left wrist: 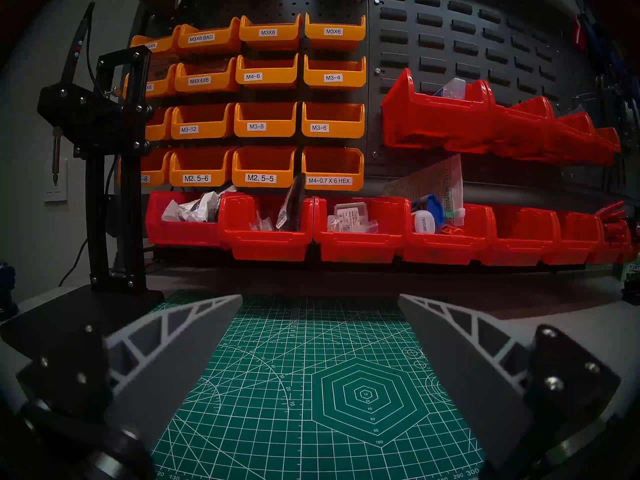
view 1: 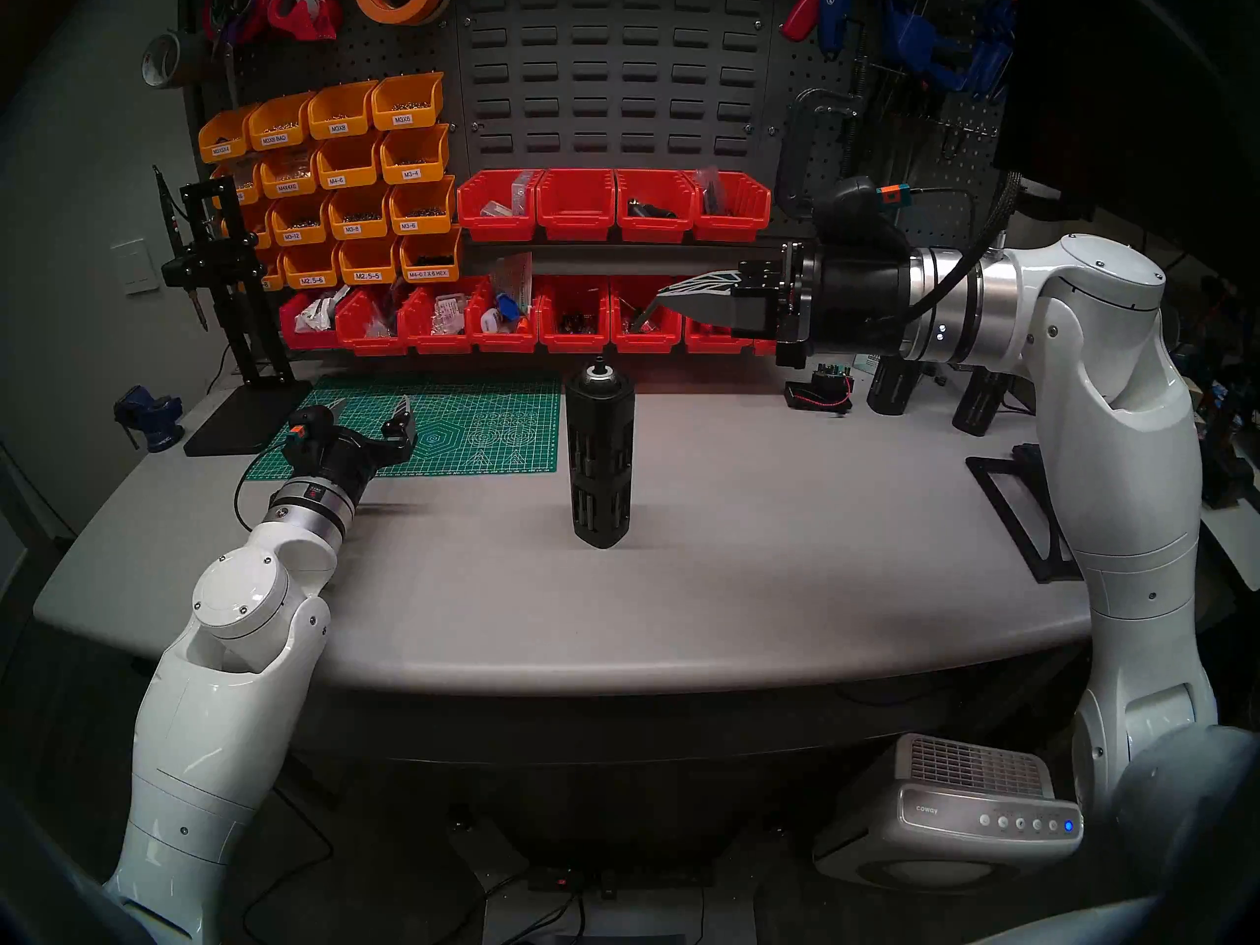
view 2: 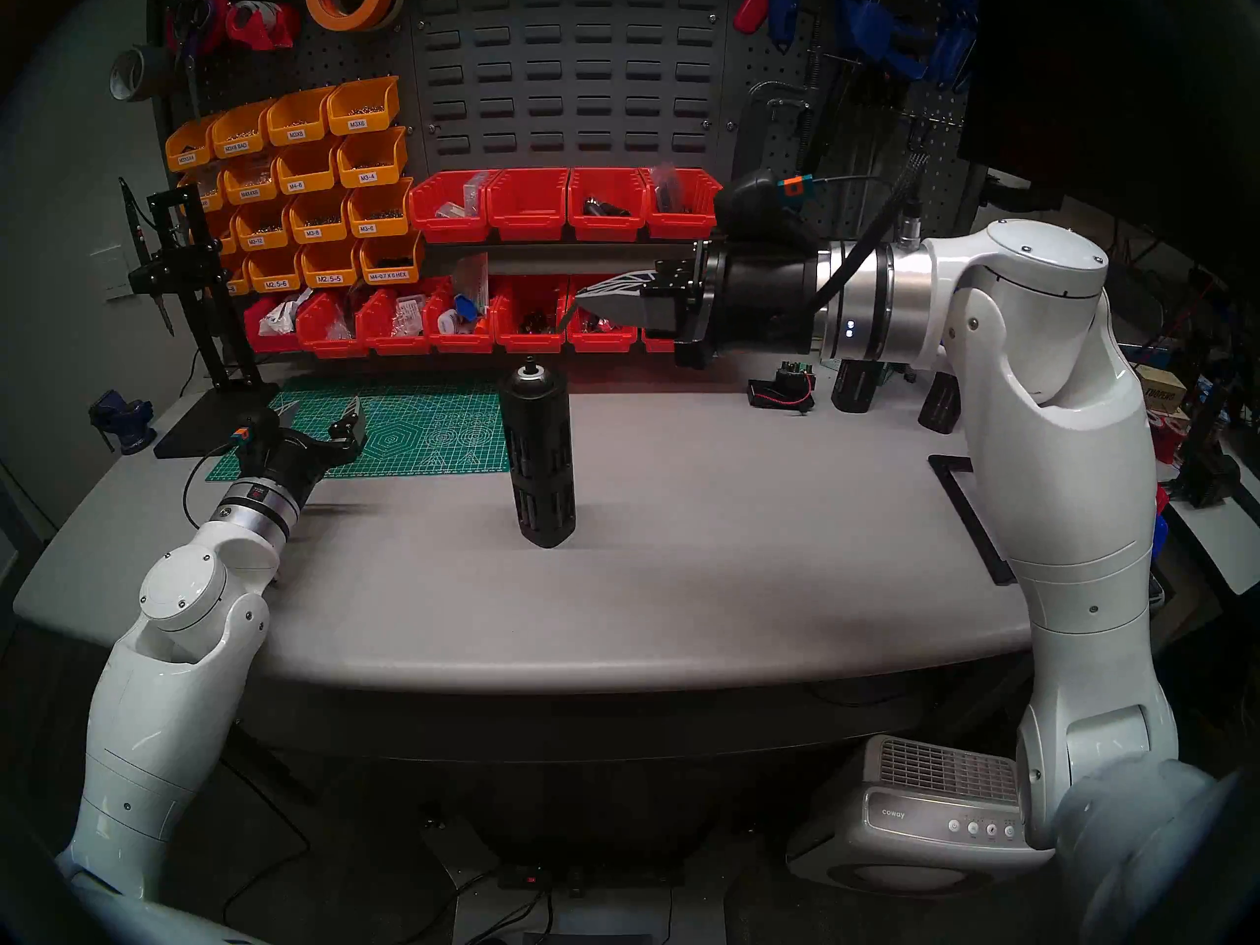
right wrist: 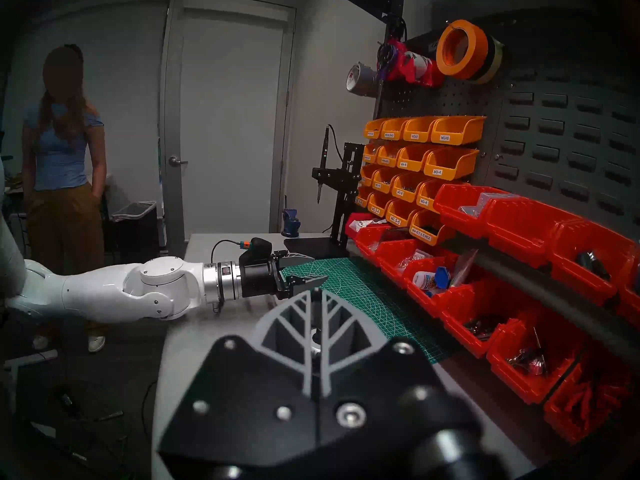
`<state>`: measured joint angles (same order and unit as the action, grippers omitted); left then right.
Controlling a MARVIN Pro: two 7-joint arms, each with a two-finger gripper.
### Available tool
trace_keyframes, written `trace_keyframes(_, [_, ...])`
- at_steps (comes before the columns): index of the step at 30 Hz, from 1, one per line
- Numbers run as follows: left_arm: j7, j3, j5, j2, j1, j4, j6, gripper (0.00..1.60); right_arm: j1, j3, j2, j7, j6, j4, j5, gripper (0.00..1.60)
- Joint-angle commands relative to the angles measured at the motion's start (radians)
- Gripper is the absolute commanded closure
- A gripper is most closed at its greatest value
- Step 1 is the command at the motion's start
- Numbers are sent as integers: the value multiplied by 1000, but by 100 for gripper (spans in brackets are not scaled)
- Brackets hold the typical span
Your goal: Pick a screwdriver bit and insert it into the screwdriver
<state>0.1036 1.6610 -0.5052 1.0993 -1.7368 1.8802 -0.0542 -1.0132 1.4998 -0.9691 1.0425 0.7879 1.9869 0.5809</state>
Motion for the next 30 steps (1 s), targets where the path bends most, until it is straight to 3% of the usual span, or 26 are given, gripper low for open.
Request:
trace_keyframes(1, [-1,8,-1,-3,23,24,11,0,118,-9,-16,9,16,-20,-1,160])
trace_keyframes(7, [-1,8,-1,-3,23,25,10,0,145,-24,-23,4,32,-44,-1,160])
trace_keyframes(10, [-1,8,-1,-2,23,25,11,0,194,-54,-29,4,55,-80,5,160])
trace_keyframes(12, [-1,9,-1,-2,23,25,11,0,173,-45,-33,1,51,-72,5,160])
trace_keyframes(13, [-1,9,-1,-2,23,25,11,0,212,-66,-31,2,62,-93,5,160])
trace_keyframes(23, [-1,9,-1,-2,24,26,11,0,260,-102,-31,-5,105,-130,30,160])
trace_keyframes(30, [-1,9,-1,-2,23,25,10,0,333,-155,-25,-20,144,-150,53,160])
